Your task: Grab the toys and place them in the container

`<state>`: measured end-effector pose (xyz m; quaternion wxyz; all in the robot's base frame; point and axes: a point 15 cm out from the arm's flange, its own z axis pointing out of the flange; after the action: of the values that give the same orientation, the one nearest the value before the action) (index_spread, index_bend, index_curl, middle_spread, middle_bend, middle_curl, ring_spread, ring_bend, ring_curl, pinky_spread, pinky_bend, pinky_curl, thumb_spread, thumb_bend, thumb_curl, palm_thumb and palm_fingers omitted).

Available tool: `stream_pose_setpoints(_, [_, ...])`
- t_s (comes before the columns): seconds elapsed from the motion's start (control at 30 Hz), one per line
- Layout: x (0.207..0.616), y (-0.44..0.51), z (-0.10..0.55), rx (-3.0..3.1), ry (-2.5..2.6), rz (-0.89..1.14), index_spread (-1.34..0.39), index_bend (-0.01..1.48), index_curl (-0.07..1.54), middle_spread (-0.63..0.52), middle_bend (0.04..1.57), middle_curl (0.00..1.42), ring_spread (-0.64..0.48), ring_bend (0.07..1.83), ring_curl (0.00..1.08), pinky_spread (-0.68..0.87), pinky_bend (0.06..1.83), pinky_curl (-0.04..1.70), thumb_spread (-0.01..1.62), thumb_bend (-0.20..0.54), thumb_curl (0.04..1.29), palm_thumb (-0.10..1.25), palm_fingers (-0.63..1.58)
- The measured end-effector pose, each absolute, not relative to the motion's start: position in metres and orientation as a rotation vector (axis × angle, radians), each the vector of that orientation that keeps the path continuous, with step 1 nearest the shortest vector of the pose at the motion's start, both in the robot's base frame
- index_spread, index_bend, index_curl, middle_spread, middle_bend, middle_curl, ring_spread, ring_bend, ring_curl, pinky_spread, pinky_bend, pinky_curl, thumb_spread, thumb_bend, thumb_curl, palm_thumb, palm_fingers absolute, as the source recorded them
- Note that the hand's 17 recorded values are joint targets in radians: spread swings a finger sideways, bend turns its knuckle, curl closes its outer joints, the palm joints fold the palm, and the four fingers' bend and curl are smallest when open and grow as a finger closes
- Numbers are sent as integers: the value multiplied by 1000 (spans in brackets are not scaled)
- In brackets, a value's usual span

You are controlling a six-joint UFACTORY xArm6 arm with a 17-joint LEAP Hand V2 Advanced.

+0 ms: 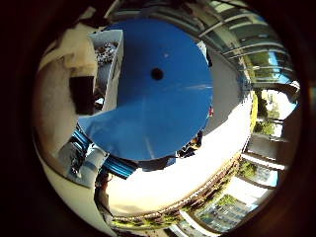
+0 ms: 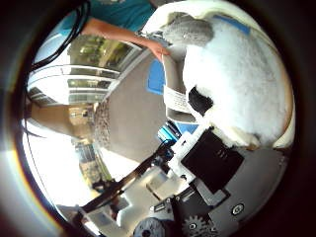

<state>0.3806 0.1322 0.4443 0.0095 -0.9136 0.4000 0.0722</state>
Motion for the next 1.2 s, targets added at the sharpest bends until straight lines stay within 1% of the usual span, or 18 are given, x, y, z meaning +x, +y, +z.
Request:
stream_pose_setpoints(0.2, [403, 201, 405, -2871, 1229, 221, -1224, 684, 652, -233, 1327, 1102, -150, 1537, 911, 110, 1572, 958, 1121, -24, 776, 889, 710])
stream_pose_setpoints(0.27, [413, 215, 399, -2852, 1230, 192, -1235, 680, 709, -232, 1338, 1101, -149, 1543, 908, 107, 1569, 966, 1136, -47, 755, 808, 692])
stream_pose_setpoints(0.3, [419, 221, 395, -2838, 1229, 175, -1237, 677, 738, -230, 1340, 1099, -146, 1547, 906, 106, 1565, 973, 1149, -39, 743, 791, 681])
stream_pose_setpoints(0.37, [431, 230, 386, -2818, 1236, 155, -1223, 699, 811, -225, 1317, 1080, -129, 1542, 887, 111, 1512, 973, 1174, -26, 716, 779, 676])
stream_pose_setpoints(0.4, [437, 234, 378, -2814, 1242, 157, -1200, 682, 839, -215, 1291, 1062, -107, 1534, 868, 116, 1463, 973, 1182, -26, 700, 775, 626])
stream_pose_setpoints(0.43, [438, 235, 371, -2820, 1247, 168, -1191, 680, 855, -212, 1293, 1057, -101, 1535, 865, 118, 1454, 978, 1188, -23, 694, 776, 627])
stream_pose_setpoints(0.5, [437, 239, 363, -2837, 1246, 189, -1064, 596, 901, -169, 1138, 969, -29, 1461, 800, 157, 1397, 950, 1197, -27, 660, 760, 547])
stream_pose_setpoints(0.53, [435, 240, 360, -2846, 1242, 196, -1027, 570, 905, -163, 1086, 947, -14, 1441, 790, 163, 1392, 946, 1197, -29, 653, 754, 493])
stream_pose_setpoints(0.57, [434, 240, 357, -2859, 1242, 208, -913, 470, 899, -148, 913, 893, 20, 1407, 783, 184, 1395, 956, 1194, -30, 640, 746, 219])
stream_pose_setpoints(0.6, [430, 239, 353, -2876, 1244, 227, -836, 427, 888, -129, 791, 834, 51, 1334, 750, 208, 1354, 934, 1193, -31, 628, 739, 56])
stream_pose_setpoints(0.63, [427, 238, 350, -2892, 1246, 247, -802, 428, 885, -116, 735, 807, 63, 1288, 737, 222, 1329, 930, 1193, -31, 622, 735, -21])
stream_pose_setpoints(0.67, [422, 236, 346, -2911, 1250, 276, -739, 410, 861, -86, 637, 744, 97, 1162, 682, 254, 1248, 888, 1191, -29, 610, 733, -146])
stream_pose_setpoints(0.7, [417, 234, 342, -2932, 1256, 310, -690, 385, 824, -53, 542, 682, 136, 988, 602, 282, 1158, 838, 1185, -30, 599, 728, -261])
stream_pose_setpoints(0.73, [412, 232, 337, -2953, 1255, 345, -669, 376, 807, -41, 499, 655, 147, 931, 577, 293, 1126, 819, 1184, -29, 594, 728, -261])
stream_pose_setpoints(0.77, [409, 231, 331, -2972, 1252, 377, -620, 340, 758, -6, 407, 593, 181, 776, 499, 324, 1012, 756, 1182, -26, 581, 727, -248])
stream_pose_setpoints(0.9, [409, 235, 321, -2987, 1246, 421, -538, 273, 662, 31, 233, 490, 237, 550, 385, 382, 793, 636, 1172, -23, 554, 736, -179])
stream_pose_setpoints(1.07, [409, 235, 331, -2978, 1227, 399, -482, 174, 546, 47, 130, 399, 273, 416, 325, 431, 658, 528, 1160, -24, 529, 746, -93])
stream_pose_setpoints(1.2, [412, 226, 350, -2964, 1234, 372, -470, 222, 514, 50, 122, 349, 284, 361, 309, 451, 608, 482, 1151, -21, 519, 764, -31])
